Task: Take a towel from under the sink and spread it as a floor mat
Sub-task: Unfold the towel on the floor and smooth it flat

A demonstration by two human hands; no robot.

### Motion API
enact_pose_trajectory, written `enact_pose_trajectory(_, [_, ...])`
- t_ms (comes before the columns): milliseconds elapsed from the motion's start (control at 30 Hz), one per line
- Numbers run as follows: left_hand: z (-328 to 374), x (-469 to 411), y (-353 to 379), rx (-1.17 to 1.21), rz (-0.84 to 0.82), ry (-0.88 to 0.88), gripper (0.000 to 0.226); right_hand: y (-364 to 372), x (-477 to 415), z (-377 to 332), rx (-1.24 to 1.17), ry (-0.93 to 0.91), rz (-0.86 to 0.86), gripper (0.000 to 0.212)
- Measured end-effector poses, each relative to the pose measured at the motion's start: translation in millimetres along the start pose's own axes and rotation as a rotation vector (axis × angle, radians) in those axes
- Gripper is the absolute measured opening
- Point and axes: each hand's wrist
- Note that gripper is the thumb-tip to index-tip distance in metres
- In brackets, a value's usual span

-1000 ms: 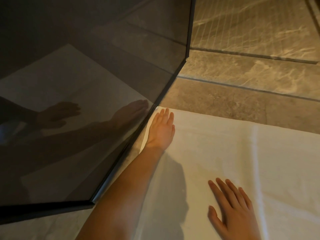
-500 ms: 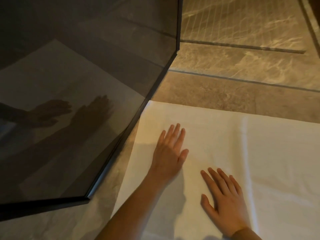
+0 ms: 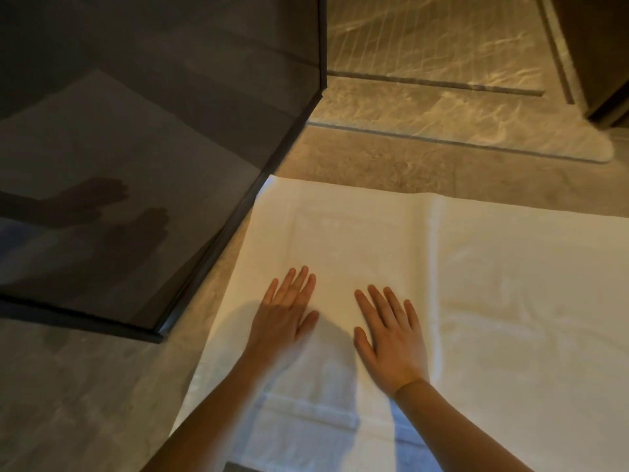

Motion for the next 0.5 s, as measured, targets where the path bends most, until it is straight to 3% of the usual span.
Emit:
enact_pose_trajectory(300, [-2.5, 10.1, 0.0, -0.005, 0.086, 0.07, 0.06, -1.0, 2.7, -4.0, 0.0, -0.026, -0.015, 0.06])
enact_pose_trajectory(500, [-0.5, 5.7, 1.3, -0.076, -0.015, -0.001, 0.064, -2.6, 0.9, -4.6, -0.048, -0.004, -0.032, 0.059])
Point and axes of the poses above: each hand's wrist, its own x-axis away from the middle knuckle, its own y-axis out of the palm, z = x × y, and after that the axes turned 10 degrees about y, right-handed
